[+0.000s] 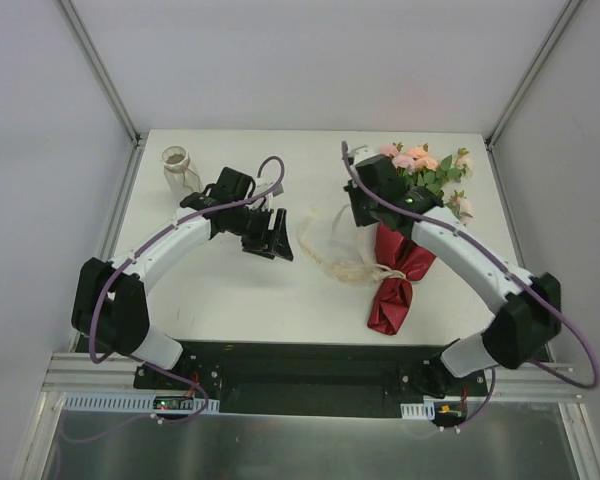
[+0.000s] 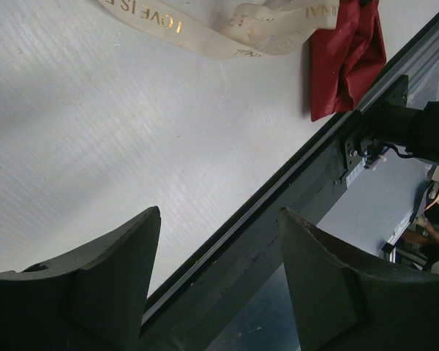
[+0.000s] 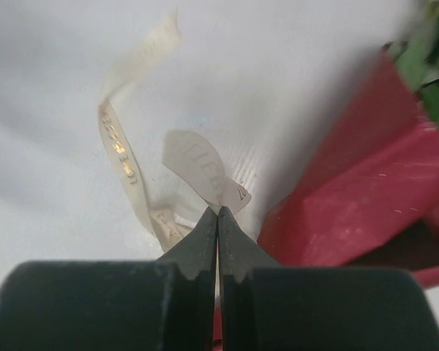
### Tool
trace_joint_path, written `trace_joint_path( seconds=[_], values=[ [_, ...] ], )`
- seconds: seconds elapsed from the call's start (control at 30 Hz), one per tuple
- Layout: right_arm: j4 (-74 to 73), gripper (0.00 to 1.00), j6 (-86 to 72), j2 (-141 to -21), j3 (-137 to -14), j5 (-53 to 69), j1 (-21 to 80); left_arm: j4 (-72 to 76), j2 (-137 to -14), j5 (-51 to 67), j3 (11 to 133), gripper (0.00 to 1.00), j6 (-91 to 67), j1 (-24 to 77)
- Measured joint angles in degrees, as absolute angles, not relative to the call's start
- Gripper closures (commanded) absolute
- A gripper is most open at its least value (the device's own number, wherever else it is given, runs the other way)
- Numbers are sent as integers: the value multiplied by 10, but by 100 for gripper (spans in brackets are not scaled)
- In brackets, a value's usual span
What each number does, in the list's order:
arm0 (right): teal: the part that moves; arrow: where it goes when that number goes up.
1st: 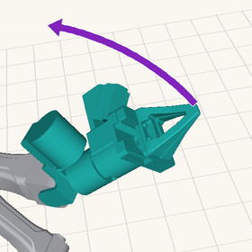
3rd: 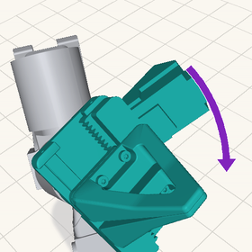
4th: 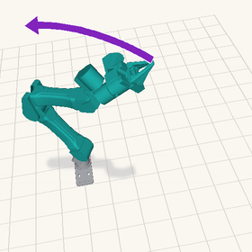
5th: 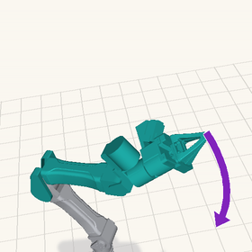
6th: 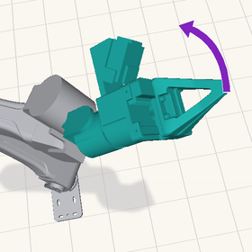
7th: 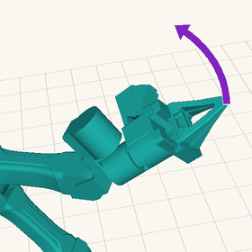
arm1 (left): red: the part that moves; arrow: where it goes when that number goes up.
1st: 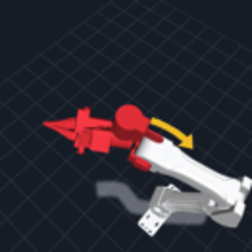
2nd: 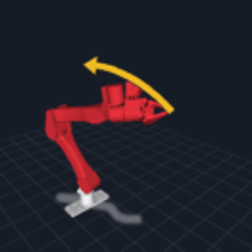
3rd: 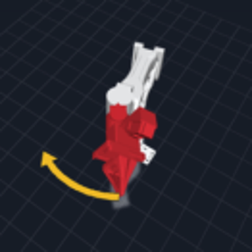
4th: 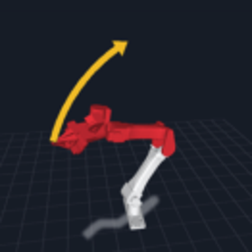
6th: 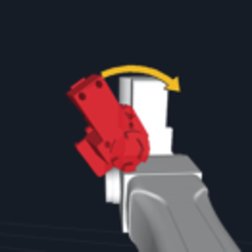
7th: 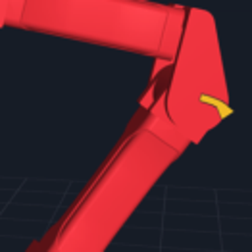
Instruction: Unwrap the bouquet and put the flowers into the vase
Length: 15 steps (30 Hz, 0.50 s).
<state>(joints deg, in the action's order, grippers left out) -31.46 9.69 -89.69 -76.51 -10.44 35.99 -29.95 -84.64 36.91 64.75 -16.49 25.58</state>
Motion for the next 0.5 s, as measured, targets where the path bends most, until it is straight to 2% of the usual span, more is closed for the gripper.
trace_joint_path(
  seconds=[0.23, 0.5],
  values=[
    [-293, 100, 56, -708, -786, -110, 360, -295, -880, 369, 663, 36, -174, 260],
    [-295, 100, 6, -700, -849, -33, 383, -277, -882, 342, 674, 36, -208, 259]
  ],
)
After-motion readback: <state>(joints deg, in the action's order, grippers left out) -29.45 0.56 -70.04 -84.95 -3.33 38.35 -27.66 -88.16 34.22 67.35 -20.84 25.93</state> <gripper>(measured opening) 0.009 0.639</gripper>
